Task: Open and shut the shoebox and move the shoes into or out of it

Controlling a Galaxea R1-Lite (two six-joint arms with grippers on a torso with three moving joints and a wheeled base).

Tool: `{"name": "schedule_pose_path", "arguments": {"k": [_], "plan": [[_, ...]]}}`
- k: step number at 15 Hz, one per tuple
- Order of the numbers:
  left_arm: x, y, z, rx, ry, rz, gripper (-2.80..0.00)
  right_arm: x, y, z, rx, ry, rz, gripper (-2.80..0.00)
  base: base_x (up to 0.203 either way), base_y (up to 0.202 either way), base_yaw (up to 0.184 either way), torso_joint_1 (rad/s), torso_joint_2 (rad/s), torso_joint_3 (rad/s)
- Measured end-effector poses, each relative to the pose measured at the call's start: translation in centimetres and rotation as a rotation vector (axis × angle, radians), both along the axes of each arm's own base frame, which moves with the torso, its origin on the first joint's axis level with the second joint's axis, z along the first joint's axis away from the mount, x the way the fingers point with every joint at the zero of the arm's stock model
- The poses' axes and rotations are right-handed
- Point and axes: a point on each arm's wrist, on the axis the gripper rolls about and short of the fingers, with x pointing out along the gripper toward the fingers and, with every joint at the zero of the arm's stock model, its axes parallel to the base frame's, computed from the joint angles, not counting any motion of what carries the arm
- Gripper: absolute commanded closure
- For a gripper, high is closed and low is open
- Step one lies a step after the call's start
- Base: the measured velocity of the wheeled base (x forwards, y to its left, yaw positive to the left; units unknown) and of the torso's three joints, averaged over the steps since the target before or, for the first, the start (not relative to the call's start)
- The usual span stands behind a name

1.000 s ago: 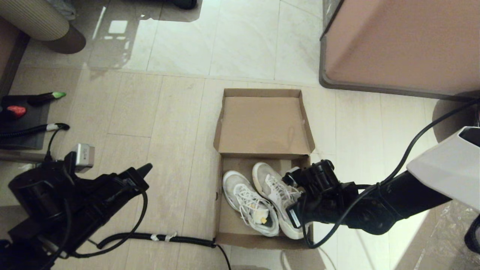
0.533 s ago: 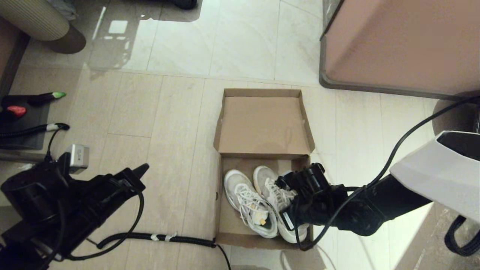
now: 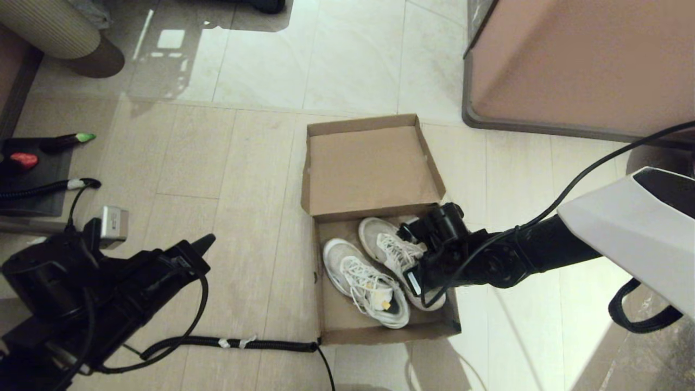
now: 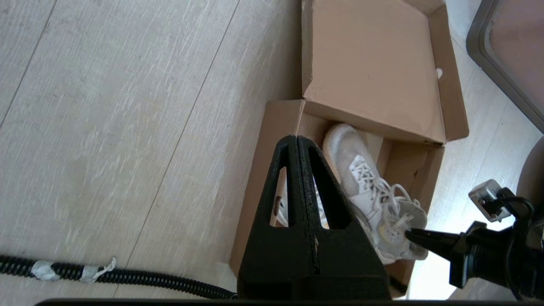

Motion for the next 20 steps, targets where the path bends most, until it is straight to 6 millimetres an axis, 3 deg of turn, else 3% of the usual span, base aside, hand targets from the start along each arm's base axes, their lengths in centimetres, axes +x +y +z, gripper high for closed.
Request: {"name": "schedule_pose_path", "arguments": {"k": [7, 8, 12, 16, 20], "plan": [[-0.1, 0.0, 0.0, -0.007, 0.004, 0.002, 0.0, -0.8, 0.2, -1.8, -0.024, 0.057, 0.006, 0.0, 0.0, 0.0, 0.0, 0.0, 0.0, 0.0], [-0.1, 0.0, 0.0, -0.007, 0.003, 0.002, 0.0, -0.7, 0.2, -2.0, -0.025, 0.06, 0.005, -2.8, 0.0, 0.0, 0.0, 0.0, 0.0, 0.0], [-0.2, 0.1, 0.0, -0.007, 0.005, 0.003, 0.0, -1.0, 0.6, -2.1, -0.014, 0.07, 0.002, -2.8, 0.0, 0.0, 0.0, 0.0, 0.0, 0.0], [-0.1, 0.0, 0.0, -0.008, 0.001, 0.001, 0.0, -2.6, 0.9, -1.1, -0.006, 0.069, 0.02, -2.8, 0.0, 0.0, 0.0, 0.0, 0.0, 0.0], [0.0, 0.0, 0.1, -0.01, -0.003, -0.002, 0.0, -4.3, 0.6, -1.8, -0.021, 0.116, 0.023, -2.8, 0.0, 0.0, 0.0, 0.0, 0.0, 0.0]]}}
